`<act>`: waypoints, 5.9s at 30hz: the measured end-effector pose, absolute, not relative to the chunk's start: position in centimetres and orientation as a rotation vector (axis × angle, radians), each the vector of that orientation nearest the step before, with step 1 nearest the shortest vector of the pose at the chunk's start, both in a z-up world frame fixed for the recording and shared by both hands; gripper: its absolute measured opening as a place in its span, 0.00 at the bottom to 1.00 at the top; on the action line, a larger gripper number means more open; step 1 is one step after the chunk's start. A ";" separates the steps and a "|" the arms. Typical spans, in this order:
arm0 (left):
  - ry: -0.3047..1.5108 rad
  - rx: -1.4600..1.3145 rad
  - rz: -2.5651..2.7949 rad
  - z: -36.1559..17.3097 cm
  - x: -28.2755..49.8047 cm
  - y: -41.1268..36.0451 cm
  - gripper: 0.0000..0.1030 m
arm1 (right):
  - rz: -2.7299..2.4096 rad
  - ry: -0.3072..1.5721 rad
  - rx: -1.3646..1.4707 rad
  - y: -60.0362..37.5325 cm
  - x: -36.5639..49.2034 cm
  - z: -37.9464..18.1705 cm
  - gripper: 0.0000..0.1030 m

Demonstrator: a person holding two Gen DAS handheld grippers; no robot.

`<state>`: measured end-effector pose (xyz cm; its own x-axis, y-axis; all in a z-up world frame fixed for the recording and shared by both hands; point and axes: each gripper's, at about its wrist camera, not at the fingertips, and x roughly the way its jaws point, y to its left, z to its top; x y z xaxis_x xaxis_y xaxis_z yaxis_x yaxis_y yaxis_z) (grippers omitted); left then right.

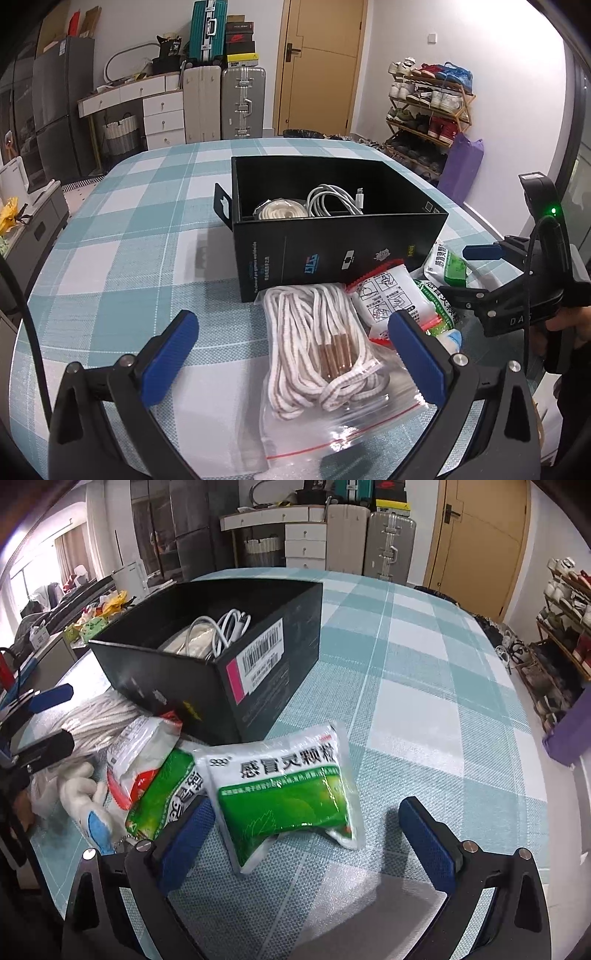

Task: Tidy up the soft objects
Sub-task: 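Grasp the green medicine sachet with the right tool while the left tool grasps the white rope bundle, then carry the sachet and rope bundle over the black box with both tools, then open both tools to drop the sachet and rope into the box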

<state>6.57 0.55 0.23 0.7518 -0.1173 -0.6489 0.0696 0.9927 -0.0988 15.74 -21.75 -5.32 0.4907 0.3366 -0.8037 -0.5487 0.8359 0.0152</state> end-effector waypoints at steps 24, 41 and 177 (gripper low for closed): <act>0.729 -0.064 -0.107 0.0 6.7 0.3 1.00 | 0.604 0.851 -0.279 -22.1 13.9 -3.9 0.53; 0.781 -0.029 -0.145 -0.9 7.1 -1.0 0.51 | 0.593 0.811 -0.263 -23.0 13.7 -2.7 0.53; 0.615 -0.059 -0.072 5.2 7.9 2.5 1.00 | 0.653 0.685 -0.210 -19.4 12.7 1.9 0.99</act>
